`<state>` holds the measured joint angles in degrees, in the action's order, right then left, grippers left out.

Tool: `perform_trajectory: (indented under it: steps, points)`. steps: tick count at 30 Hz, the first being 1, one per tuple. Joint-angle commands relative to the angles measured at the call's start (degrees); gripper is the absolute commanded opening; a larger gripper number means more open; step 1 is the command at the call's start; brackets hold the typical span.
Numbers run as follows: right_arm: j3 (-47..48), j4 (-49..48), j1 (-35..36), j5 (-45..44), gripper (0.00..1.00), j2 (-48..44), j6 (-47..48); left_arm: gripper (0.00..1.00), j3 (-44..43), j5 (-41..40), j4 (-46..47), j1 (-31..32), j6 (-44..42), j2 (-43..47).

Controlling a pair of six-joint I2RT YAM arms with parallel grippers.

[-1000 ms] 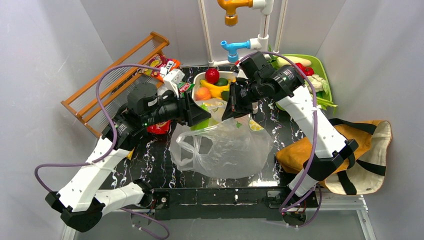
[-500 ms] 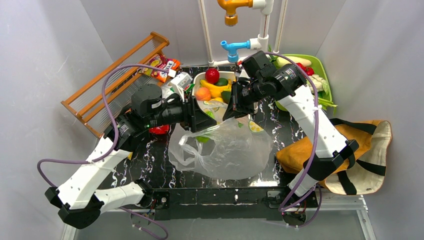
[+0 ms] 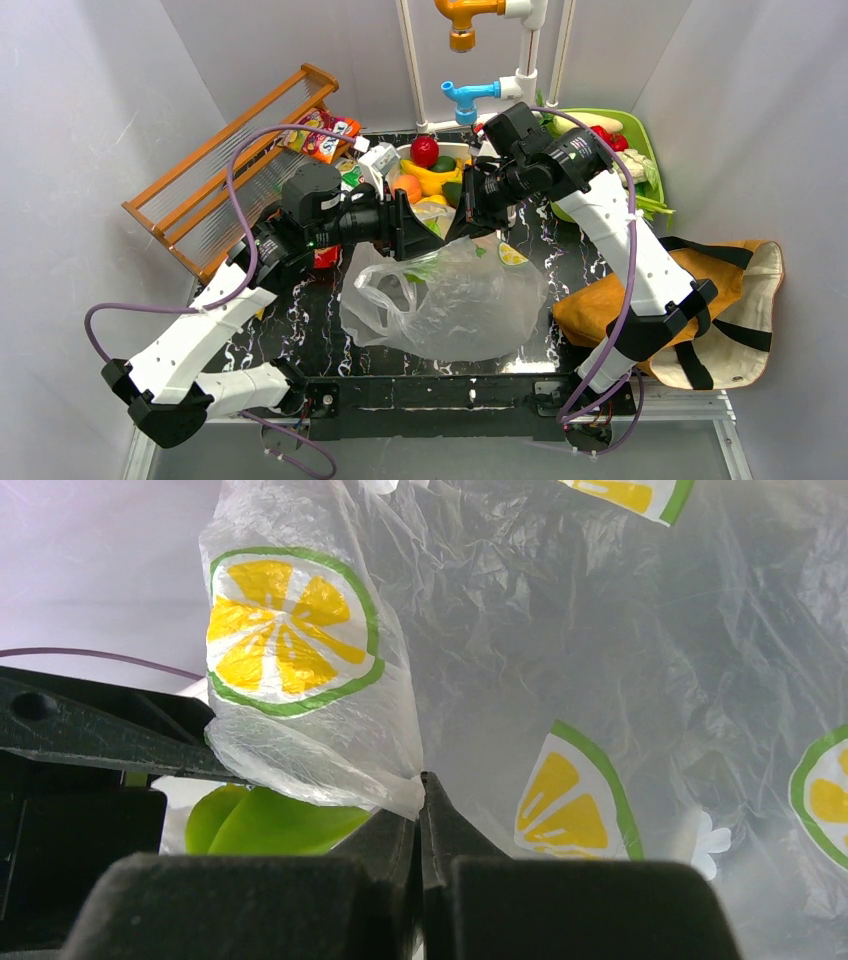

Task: Place the mixed food into the grocery bags and tie them

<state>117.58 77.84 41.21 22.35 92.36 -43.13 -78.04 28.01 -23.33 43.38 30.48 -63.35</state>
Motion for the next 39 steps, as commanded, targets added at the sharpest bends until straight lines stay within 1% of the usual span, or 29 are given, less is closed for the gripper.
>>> perform_trajectory:
  steps: [1, 5, 6, 8, 9, 13, 15, 16, 25, 29, 30, 33, 36, 38, 39]
  points:
    - [-0.43, -2.10, -0.26, 2.49, 0.01, -1.41, 0.65, 0.17, 1.14, -0.62, 3.37, 0.33, 0.96, 1.19]
    - [-0.47, -2.58, -0.25, 3.04, 0.01, -1.40, 0.98, 0.27, 1.27, -1.04, 3.51, 0.33, 1.07, 0.52]
    - [-0.48, -2.54, -0.34, 3.05, 0.01, -1.39, 1.07, 0.31, 1.44, -1.30, 3.74, 0.33, 1.19, 0.38]
    - [-0.45, -2.56, -0.34, 3.22, 0.01, -1.52, 1.19, 0.43, 1.68, -1.90, 4.15, 0.31, 1.60, 0.32]
    - [-0.44, -2.52, -0.34, 3.23, 0.01, -1.52, 1.25, 0.51, 1.69, -2.26, 4.20, 0.38, 1.68, 0.31]
    - [-0.75, -2.48, -0.60, 3.39, 0.01, -1.74, 1.68, 0.77, 2.05, -3.11, 4.46, 0.31, 1.86, 0.62]
    - [-0.96, -2.47, -0.76, 3.56, 0.01, -1.75, 1.80, 0.96, 2.38, -3.49, 4.52, 0.33, 1.86, 0.90]
    - [-0.88, -2.44, -0.90, 3.66, 0.01, -1.74, 1.94, 0.98, 2.56, -3.69, 4.50, 0.38, 1.86, 1.13]
    - [-0.69, -2.23, -1.71, 4.18, 0.01, -1.57, 2.64, 0.98, 2.90, -5.34, 3.95, 0.31, 2.08, 2.09]
    - [-0.86, -1.68, -2.03, 4.45, 0.01, -1.63, 2.99, 0.95, 1.99, -6.02, 1.46, 0.31, 1.14, 1.98]
    - [-1.11, -1.48, -2.09, 4.46, 0.01, -1.72, 3.04, 0.92, 1.84, -5.80, 0.64, 0.32, 0.76, 2.05]
    - [-3.28, -1.05, -2.49, 4.06, 0.01, -2.63, 3.18, 0.78, 2.06, -3.22, -0.05, 0.34, -0.15, 2.46]
    - [-6.76, -0.73, -3.24, 3.28, 0.01, -4.12, 3.05, 0.62, 2.40, 0.88, -0.45, 0.32, -1.16, 2.69]
    - [-9.52, -1.21, -3.73, 2.97, 0.01, -5.45, 2.83, 0.47, 2.81, 3.63, -0.58, 0.32, -1.72, 2.76]
    - [-11.02, -1.48, -3.95, 2.90, 0.01, -6.03, 2.87, 0.43, 2.90, 4.90, -0.72, 0.40, -2.07, 2.60]
